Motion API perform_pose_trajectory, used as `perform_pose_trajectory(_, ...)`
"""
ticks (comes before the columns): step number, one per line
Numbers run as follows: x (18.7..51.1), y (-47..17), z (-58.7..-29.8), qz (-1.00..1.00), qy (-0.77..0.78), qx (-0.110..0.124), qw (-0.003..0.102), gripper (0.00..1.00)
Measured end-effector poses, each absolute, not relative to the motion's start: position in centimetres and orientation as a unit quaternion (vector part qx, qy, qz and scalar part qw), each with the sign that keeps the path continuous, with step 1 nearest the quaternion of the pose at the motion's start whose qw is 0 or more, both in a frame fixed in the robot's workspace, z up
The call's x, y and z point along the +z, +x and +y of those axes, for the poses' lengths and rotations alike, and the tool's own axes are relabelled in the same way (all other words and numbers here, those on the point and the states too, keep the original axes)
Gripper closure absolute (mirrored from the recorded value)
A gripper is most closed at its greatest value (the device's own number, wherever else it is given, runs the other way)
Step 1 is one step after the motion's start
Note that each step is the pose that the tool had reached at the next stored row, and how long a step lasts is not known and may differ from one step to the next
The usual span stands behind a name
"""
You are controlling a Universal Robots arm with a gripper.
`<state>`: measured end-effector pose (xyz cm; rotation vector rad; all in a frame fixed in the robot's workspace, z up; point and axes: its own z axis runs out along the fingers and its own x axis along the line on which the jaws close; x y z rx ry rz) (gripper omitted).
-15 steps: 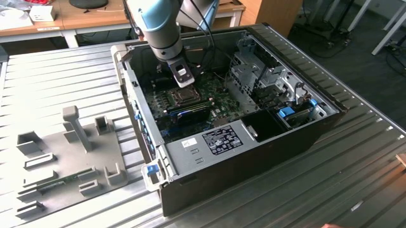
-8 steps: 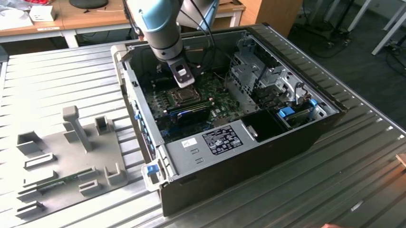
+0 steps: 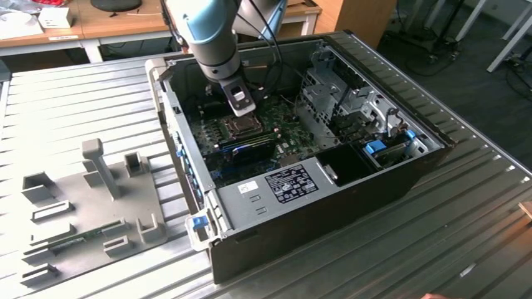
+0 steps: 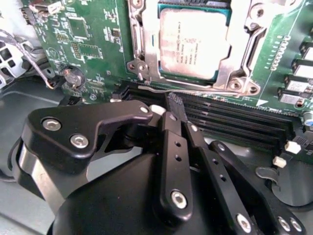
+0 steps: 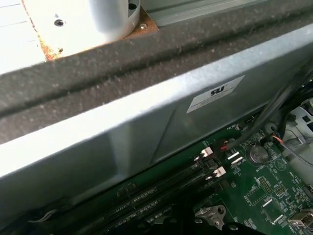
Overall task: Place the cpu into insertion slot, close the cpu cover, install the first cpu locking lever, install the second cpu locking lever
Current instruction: 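Install the first cpu locking lever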
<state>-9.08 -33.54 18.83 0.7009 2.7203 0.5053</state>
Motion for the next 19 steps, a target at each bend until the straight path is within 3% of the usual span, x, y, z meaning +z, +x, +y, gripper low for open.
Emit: perform_pose_trajectory(19, 18.69, -9.05, -33.69, 0.943, 0.244, 0.179, 0.142, 0.9)
